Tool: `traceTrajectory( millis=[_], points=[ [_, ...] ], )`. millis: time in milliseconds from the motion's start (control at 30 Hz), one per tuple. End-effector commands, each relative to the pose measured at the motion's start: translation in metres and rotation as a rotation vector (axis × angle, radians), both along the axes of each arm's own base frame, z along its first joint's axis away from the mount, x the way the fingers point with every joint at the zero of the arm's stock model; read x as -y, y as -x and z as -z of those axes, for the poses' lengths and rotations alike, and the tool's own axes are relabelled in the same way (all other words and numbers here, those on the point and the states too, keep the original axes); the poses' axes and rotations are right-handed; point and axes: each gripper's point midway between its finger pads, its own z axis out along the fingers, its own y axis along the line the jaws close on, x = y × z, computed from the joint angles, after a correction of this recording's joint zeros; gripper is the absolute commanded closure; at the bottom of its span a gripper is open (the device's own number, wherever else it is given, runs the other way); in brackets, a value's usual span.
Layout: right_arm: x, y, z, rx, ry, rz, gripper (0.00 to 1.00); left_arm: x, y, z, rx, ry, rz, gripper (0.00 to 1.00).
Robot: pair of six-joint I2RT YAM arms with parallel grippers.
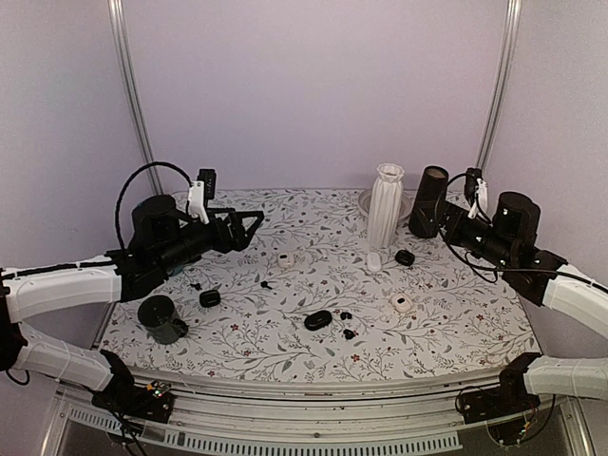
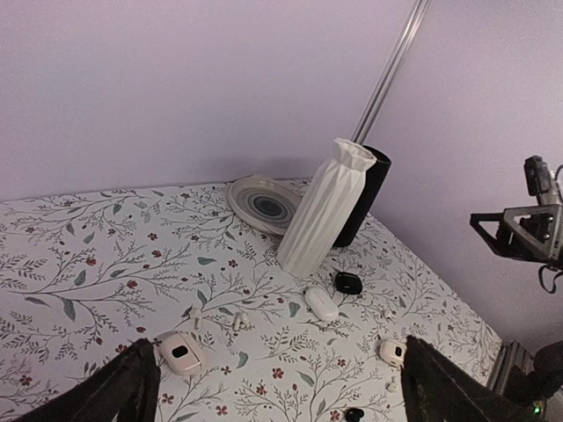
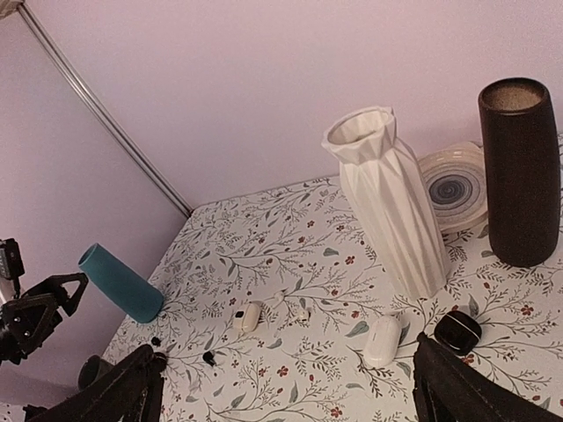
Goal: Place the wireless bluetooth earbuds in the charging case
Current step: Reset both arms
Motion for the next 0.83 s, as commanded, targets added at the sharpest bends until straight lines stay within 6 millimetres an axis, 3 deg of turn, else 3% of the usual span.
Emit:
traceTrajectory(
  millis=[0, 200, 800],
  points=[
    [0.011, 0.009, -0.028, 0.100, -0.021, 0.023, 0.01, -0.003, -0.006, -0.007, 0.035, -0.004, -0.019, 0.04],
    [0.021, 0.022, -0.047, 0.145, -0.038, 0.042, 0.01, -0.003, -0.006, -0.008, 0.045, -0.012, -0.017, 0.04],
    [0.020, 0.022, -0.041, 0.122, -0.038, 0.037, 0.01, -0.005, -0.003, -0.007, 0.056, -0.015, -0.014, 0.04]
  ],
)
